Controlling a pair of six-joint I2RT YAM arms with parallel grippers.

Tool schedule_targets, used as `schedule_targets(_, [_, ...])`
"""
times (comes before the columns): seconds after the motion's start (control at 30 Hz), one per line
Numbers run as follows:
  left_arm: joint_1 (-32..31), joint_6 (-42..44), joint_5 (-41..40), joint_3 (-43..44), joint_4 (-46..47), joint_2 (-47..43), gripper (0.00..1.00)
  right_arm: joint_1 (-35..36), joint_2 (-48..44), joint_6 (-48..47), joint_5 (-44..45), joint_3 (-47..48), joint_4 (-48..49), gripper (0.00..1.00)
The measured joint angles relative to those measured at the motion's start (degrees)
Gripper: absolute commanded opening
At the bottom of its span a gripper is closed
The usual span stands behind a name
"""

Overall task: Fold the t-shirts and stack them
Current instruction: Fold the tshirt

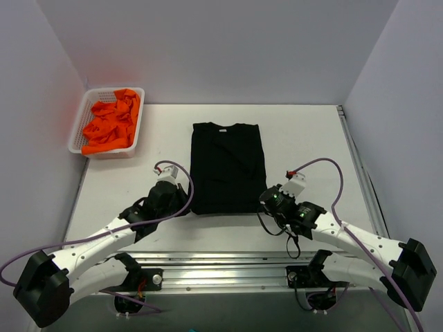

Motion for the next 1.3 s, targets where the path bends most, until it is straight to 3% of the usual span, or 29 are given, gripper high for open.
schedule_targets(0.53, [-0.3,-1.1,-0.3,0.7,-5.2,-1.4,0.02,1.9,-1.4,2.7,0.2,0.0,-4.0,0.00])
schedule_targets(0.9, [2.1,3.4,-1.3,19.9,-10.8,4.4,0.02,-2.3,5.9,-5.0,6.8,19.1,-8.4,0.00])
schedule_targets(1.3, [12.6,6.4,6.9,29.6,-9.1,20.3,0.02,-13.3,21.5,-14.2,1.2,26.2,-0.9,0.00])
